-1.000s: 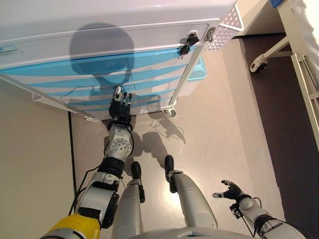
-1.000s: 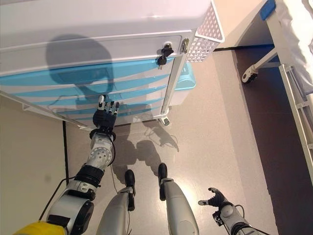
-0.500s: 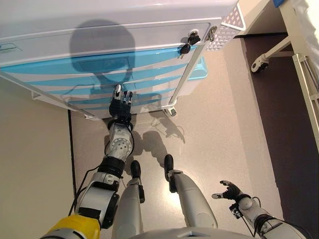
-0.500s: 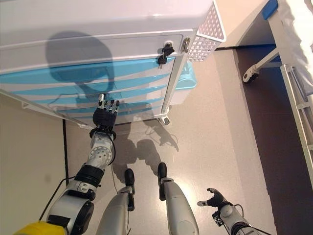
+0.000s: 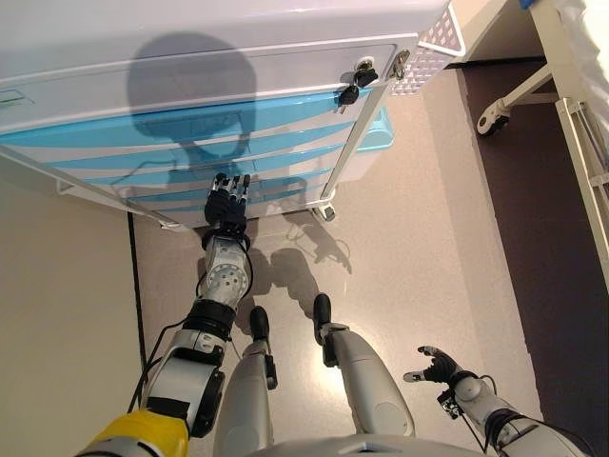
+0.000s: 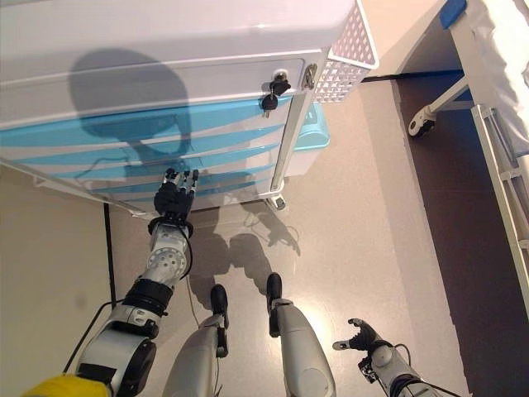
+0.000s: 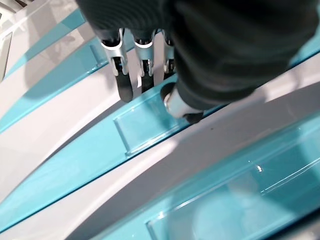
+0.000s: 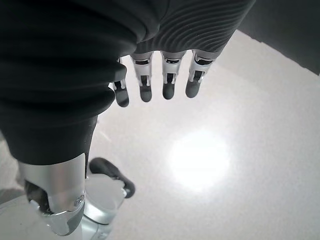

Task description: Open the drawer and pick up the medicine

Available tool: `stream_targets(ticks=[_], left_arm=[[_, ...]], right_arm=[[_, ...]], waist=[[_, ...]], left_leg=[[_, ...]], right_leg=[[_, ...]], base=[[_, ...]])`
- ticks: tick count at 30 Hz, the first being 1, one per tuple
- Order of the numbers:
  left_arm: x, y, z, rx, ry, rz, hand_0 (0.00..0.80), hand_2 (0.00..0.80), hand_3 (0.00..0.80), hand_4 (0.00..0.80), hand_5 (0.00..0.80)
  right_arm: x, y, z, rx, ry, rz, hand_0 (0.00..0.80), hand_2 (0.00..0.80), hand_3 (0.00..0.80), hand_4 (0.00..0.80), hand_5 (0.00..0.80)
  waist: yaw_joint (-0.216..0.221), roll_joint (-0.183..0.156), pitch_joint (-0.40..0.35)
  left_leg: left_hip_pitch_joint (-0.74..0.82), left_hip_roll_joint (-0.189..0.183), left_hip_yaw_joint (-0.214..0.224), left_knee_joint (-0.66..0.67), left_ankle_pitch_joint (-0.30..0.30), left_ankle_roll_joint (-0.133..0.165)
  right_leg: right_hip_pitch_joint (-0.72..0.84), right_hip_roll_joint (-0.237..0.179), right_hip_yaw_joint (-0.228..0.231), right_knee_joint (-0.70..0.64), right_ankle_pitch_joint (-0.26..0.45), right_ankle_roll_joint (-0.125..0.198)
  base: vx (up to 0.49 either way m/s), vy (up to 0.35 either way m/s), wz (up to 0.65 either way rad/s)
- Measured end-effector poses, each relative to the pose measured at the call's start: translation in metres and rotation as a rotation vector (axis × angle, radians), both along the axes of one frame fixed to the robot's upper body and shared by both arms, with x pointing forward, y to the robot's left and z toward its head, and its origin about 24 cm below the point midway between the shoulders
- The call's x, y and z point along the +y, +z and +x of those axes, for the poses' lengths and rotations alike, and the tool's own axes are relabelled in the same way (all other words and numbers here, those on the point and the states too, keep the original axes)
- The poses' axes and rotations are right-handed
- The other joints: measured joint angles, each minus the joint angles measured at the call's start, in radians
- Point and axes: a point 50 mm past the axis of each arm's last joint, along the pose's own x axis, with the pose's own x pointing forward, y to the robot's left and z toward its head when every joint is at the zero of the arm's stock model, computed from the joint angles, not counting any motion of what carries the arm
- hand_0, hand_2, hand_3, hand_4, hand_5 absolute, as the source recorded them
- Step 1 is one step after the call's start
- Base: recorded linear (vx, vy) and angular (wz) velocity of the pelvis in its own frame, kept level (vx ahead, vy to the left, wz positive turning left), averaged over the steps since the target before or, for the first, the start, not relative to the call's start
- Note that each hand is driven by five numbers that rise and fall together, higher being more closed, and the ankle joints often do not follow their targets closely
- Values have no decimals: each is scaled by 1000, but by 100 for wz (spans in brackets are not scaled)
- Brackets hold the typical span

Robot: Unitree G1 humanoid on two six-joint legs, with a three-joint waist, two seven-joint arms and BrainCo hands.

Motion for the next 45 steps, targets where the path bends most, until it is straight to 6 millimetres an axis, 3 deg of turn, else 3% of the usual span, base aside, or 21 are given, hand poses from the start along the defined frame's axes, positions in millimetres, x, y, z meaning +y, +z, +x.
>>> stream_targets(ticks=[16,21,25,29,37,45], left_arm=[[-8,-12,-5,26,-37,-11,800,800,800,800,800],[-11,-21,-13,20,-66,-20,800,800,800,800,800],[-14,-26,-21,17,-78,-38,800,800,800,800,800],[-12,-43,-36,48,-87,-50,800,800,800,800,800],[-2,-70,-67,74,-73,-66,800,800,800,800,800],[24,-100,-101,156,9,-87,800,800,800,800,800]], right_arm=[[1,4,9,-21,14,-6,0,0,0,0,0],[1,3,7,-15,14,-9,0,0,0,0,0],[0,3,7,-17,8,-16,0,0,0,0,0],[0,3,7,-19,5,-17,0,0,0,0,0],[0,2,4,-12,11,-29,0,0,0,0,0],[-5,3,4,-18,-5,-38,0,0,0,0,0]], waist=[[21,9,6],[26,11,10],[54,12,11],[60,14,15],[108,20,19],[162,44,18]], left_leg=[[7,3,-25,3,6,-9],[-3,2,-72,4,17,-25],[-1,8,-91,0,20,-30],[23,8,-126,-6,25,-38],[34,7,-155,-3,26,-41],[68,-5,-180,1,25,-39]], right_leg=[[16,-2,-34,8,-11,-8],[17,-3,-74,29,-31,-23],[17,0,-94,42,-43,-37],[51,-2,-126,50,-62,-44],[65,-7,-150,78,-92,-47],[95,-28,-178,113,-126,-56]], base=[[-20,-26,4],[-28,-41,23],[-16,-38,12],[-11,-10,24],[-4,-2,12],[-12,-1,13]])
